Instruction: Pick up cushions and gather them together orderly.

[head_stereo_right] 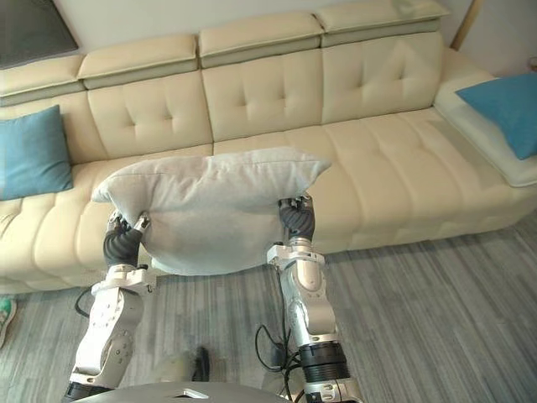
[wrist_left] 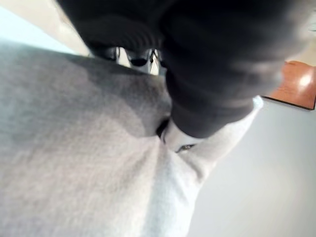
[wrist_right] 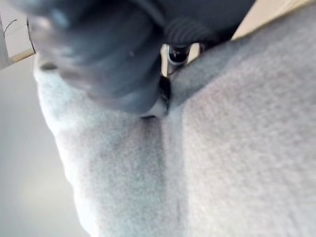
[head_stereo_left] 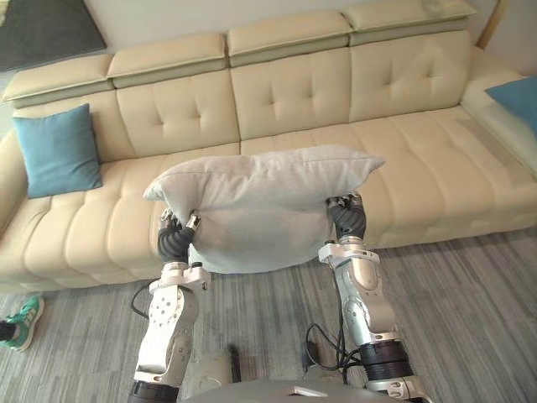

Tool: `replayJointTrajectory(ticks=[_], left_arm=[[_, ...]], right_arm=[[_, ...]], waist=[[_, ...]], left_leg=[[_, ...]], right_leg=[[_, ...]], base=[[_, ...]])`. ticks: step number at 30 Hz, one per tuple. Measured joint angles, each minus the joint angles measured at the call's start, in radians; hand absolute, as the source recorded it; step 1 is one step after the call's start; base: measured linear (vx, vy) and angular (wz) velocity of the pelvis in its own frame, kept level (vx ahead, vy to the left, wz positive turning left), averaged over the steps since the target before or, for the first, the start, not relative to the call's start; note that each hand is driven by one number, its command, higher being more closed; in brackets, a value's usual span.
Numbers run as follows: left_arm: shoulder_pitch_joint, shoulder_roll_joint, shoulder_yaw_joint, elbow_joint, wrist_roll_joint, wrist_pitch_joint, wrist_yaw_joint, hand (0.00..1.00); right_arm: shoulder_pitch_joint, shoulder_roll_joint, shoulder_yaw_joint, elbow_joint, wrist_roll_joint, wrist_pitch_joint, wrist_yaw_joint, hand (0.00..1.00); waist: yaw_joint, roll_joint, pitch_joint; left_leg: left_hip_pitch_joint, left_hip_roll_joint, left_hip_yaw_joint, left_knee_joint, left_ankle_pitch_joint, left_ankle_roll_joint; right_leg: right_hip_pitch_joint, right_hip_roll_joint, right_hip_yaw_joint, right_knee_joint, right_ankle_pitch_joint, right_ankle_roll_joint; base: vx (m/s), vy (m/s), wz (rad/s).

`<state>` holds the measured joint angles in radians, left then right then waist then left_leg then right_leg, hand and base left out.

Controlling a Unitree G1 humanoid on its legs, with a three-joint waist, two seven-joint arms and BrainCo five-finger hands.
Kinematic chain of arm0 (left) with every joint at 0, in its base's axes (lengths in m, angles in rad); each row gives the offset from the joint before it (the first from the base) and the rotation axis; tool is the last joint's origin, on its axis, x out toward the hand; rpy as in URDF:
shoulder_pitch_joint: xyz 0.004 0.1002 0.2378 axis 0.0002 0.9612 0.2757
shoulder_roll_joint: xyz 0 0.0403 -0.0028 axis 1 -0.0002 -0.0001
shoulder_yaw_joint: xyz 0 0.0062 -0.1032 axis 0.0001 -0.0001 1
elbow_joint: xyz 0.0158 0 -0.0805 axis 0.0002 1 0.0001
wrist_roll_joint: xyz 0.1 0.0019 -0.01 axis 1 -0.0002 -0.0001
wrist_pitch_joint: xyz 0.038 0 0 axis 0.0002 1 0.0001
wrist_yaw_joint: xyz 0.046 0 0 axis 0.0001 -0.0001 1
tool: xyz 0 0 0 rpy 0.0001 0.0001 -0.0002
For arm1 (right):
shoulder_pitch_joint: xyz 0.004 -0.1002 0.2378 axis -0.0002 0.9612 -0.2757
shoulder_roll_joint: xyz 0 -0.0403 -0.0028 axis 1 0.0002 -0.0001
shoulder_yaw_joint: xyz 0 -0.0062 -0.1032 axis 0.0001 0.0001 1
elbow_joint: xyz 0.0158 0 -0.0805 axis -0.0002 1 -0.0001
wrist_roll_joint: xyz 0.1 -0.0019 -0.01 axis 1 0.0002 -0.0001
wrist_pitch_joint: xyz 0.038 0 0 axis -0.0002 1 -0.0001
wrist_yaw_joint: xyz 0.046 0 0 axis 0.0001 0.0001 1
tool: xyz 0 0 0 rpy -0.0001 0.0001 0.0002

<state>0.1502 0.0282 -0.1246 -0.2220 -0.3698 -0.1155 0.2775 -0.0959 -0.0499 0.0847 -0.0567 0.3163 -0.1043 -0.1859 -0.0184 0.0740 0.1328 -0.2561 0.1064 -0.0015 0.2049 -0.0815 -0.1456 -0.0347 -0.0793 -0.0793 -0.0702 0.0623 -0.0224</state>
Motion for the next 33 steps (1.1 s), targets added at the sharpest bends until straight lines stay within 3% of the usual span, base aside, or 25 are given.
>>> replayJointTrajectory(ticks=[1,2,3,4,5,7,8,9,10,11,14,16,17,19,20,21,22,24,26,27,28,29,30,31,33], left_arm=[[0.008,-0.052,0.023,0.006,0.001,-0.006,0.0,1.0],[-0.005,-0.049,0.033,0.009,0.0,-0.007,0.0,1.0],[0.009,-0.003,0.049,-0.001,0.001,-0.009,0.002,1.0],[0.035,0.012,0.073,0.008,0.0,-0.009,0.004,1.0],[0.07,-0.001,0.09,0.019,0.0,0.008,0.015,1.0],[0.088,-0.004,0.093,0.013,0.0,0.009,0.02,1.0],[0.071,-0.004,0.092,0.007,0.0,0.009,0.02,1.0],[0.064,-0.006,0.092,0.007,0.0,0.009,0.02,1.0],[0.063,-0.009,0.091,0.007,-0.001,0.009,0.02,1.0],[0.063,-0.011,0.091,0.007,-0.001,0.009,0.02,1.0],[0.051,-0.002,0.083,0.006,-0.001,0.008,0.02,1.0],[0.032,0.004,0.081,0.006,-0.001,0.008,0.02,1.0],[0.031,0.007,0.081,0.006,-0.001,0.008,0.02,1.0],[0.036,0.012,0.079,0.0,0.0,0.008,0.02,1.0],[0.04,0.012,0.076,-0.01,0.0,0.008,0.02,1.0],[0.04,0.015,0.071,-0.026,0.0,0.004,0.02,1.0],[0.037,0.018,0.071,-0.032,0.0,0.001,0.02,1.0],[0.037,0.019,0.071,-0.034,0.0,-0.002,0.02,1.0],[0.038,0.016,0.072,-0.032,0.001,-0.001,0.02,1.0],[0.04,0.019,0.071,-0.035,0.001,-0.003,0.018,1.0],[0.033,0.028,0.071,-0.025,0.003,-0.004,0.013,1.0],[0.032,0.012,0.071,-0.011,0.003,-0.003,0.01,1.0],[0.043,-0.018,0.072,0.005,0.003,0.001,0.01,1.0],[0.042,-0.031,0.072,0.006,0.004,0.001,0.008,1.0],[0.038,-0.04,0.074,0.005,0.011,0.001,0.005,1.0]], right_arm=[[-0.047,-0.013,0.001,0.006,-0.001,-0.005,0.0,1.0],[-0.06,0.001,-0.004,0.016,0.0,-0.008,-0.002,1.0],[-0.059,0.05,0.001,0.058,-0.001,-0.009,-0.003,1.0],[-0.071,0.066,0.009,0.085,-0.001,-0.008,-0.001,1.0],[-0.065,0.052,0.019,0.102,-0.002,-0.003,0.001,1.0],[-0.062,0.036,0.024,0.103,-0.009,-0.001,0.003,1.0],[-0.063,0.038,0.029,0.103,-0.01,-0.001,0.003,1.0],[-0.062,0.039,0.028,0.103,-0.01,-0.001,0.003,1.0],[-0.061,0.038,0.028,0.103,-0.01,0.0,0.003,1.0],[-0.054,0.038,0.028,0.104,-0.01,0.001,0.003,1.0],[-0.034,0.039,0.031,0.104,-0.01,0.003,0.003,1.0],[-0.034,0.04,0.031,0.104,-0.011,0.003,0.003,1.0],[-0.034,0.041,0.031,0.105,-0.011,0.003,0.003,1.0],[-0.033,0.041,0.031,0.123,-0.01,0.003,0.003,1.0],[-0.031,0.041,0.031,0.125,-0.01,0.003,0.003,1.0],[-0.031,0.043,0.031,0.125,-0.01,0.0,0.007,1.0],[-0.034,0.044,0.031,0.124,-0.01,-0.001,0.009,1.0],[-0.033,0.044,0.03,0.13,-0.01,-0.001,0.013,1.0],[-0.032,0.045,0.031,0.151,-0.008,-0.001,0.015,1.0],[-0.019,0.045,0.034,0.148,-0.006,-0.001,0.024,1.0],[-0.007,0.036,0.036,0.144,-0.003,-0.002,0.035,1.0],[-0.008,0.022,0.037,0.151,0.0,-0.001,0.035,1.0],[0.0,-0.004,0.048,0.152,0.0,0.003,0.035,1.0],[0.001,-0.02,0.059,0.151,0.0,0.003,0.035,1.0],[0.001,-0.022,0.058,0.151,0.001,0.003,0.035,1.0]], waist=[[0.033,0.129,0.013],[0.04,0.135,0.031],[0.045,0.026,0.05],[0.046,-0.04,0.05],[0.051,-0.032,0.047],[0.05,-0.042,0.026],[0.048,-0.061,0.012],[0.044,-0.064,0.01],[0.041,-0.064,0.01],[0.037,-0.063,0.009],[0.049,-0.079,-0.023],[0.052,-0.08,-0.023],[0.051,-0.081,-0.023],[0.046,-0.081,-0.022],[0.038,-0.08,-0.021],[0.018,-0.073,-0.019],[0.015,-0.08,-0.023],[0.002,-0.074,-0.018],[-0.001,-0.07,-0.015],[-0.006,-0.076,-0.019],[-0.013,-0.101,-0.016],[-0.009,-0.078,-0.014],[-0.005,-0.03,-0.025],[0.0,-0.012,-0.025],[0.002,-0.009,-0.025]], left_leg=[[-0.035,0.116,-0.037,-0.039,-0.036,-0.02],[-0.059,0.136,-0.037,0.016,-0.01,-0.029],[-0.076,0.096,-0.01,0.131,-0.001,-0.046],[-0.098,0.075,0.009,0.219,0.004,-0.041],[-0.113,0.066,-0.013,0.24,0.005,-0.032],[-0.124,0.033,0.023,0.187,0.041,0.041],[-0.136,-0.006,0.078,0.159,0.046,0.08],[-0.15,-0.021,0.105,0.174,0.031,0.108],[-0.157,-0.027,0.121,0.194,0.022,0.127],[-0.164,-0.034,0.154,0.241,-0.014,0.16],[-0.155,-0.053,0.232,0.263,-0.052,0.206],[-0.11,-0.063,0.261,0.227,-0.075,0.214],[-0.095,-0.065,0.267,0.218,-0.079,0.217],[0.028,-0.082,0.277,0.136,-0.09,0.224],[0.092,-0.088,0.267,0.081,-0.09,0.224],[0.142,-0.09,0.242,0.031,-0.1,0.225],[0.152,-0.088,0.239,0.024,-0.1,0.225],[0.187,-0.082,0.222,0.017,-0.101,0.22],[0.24,-0.064,0.219,0.004,-0.106,0.208],[0.257,-0.073,0.197,0.015,-0.124,0.176],[0.281,-0.107,0.158,0.039,-0.178,0.155],[0.283,-0.097,0.147,0.054,-0.192,0.149],[0.255,-0.055,0.135,0.092,-0.198,0.137],[0.256,-0.041,0.129,0.093,-0.2,0.131],[0.264,-0.024,0.108,0.076,-0.189,0.12]], right_leg=[[-0.058,0.14,0.005,0.184,-0.076,-0.003],[-0.115,0.161,0.013,0.396,-0.121,-0.017],[-0.087,0.132,0.016,0.617,-0.333,-0.018],[-0.042,0.1,0.036,0.579,-0.454,0.005],[-0.025,0.106,0.062,0.557,-0.461,0.003],[-0.05,0.075,0.097,0.507,-0.452,0.0],[-0.096,0.028,0.133,0.49,-0.44,0.028],[-0.104,0.004,0.147,0.468,-0.425,0.049],[-0.099,-0.01,0.153,0.451,-0.408,0.07],[-0.076,-0.035,0.159,0.415,-0.379,0.118],[-0.077,-0.078,0.18,0.381,-0.317,0.14],[-0.131,-0.089,0.171,0.501,-0.291,0.169],[-0.147,-0.092,0.166,0.546,-0.281,0.167],[-0.21,-0.117,0.088,0.769,-0.164,0.121],[-0.244,-0.123,0.065,0.859,-0.077,0.075],[-0.287,-0.115,0.055,0.945,-0.171,0.051],[-0.306,-0.105,0.054,0.95,-0.213,0.051],[-0.35,-0.068,0.011,0.869,-0.296,0.051],[-0.347,0.017,0.033,0.644,-0.288,0.061],[-0.308,0.061,0.069,0.423,-0.16,0.049],[-0.291,0.032,0.053,0.403,-0.063,0.019],[-0.277,0.038,0.041,0.4,-0.071,0.03],[-0.237,0.064,0.022,0.323,-0.053,0.023],[-0.215,0.079,0.011,0.278,-0.037,0.016],[-0.171,0.101,-0.004,0.206,-0.013,0.002]], base=[[0.02,0.164,-0.64],[0.06,0.124,-0.44],[0.07,-0.027,0.01],[0.06,-0.006,-0.01],[0.09,0.078,-0.27],[0.18,0.227,-0.45],[0.3,0.302,-0.46],[0.26,0.249,-0.38],[0.24,0.223,-0.38],[0.33,0.289,-0.52],[0.32,0.245,-0.5],[0.31,0.22,-0.37],[0.29,0.207,-0.34],[0.24,0.156,-0.26],[0.28,0.127,0.02],[0.28,0.092,0.13],[0.22,-0.013,0.25],[0.19,-0.055,0.21],[0.27,-0.112,0.26],[0.33,-0.137,0.64],[0.27,-0.122,0.57],[0.27,-0.125,0.44],[0.28,-0.095,0.13],[0.28,-0.071,0.17],[0.2,-0.053,0.12]])
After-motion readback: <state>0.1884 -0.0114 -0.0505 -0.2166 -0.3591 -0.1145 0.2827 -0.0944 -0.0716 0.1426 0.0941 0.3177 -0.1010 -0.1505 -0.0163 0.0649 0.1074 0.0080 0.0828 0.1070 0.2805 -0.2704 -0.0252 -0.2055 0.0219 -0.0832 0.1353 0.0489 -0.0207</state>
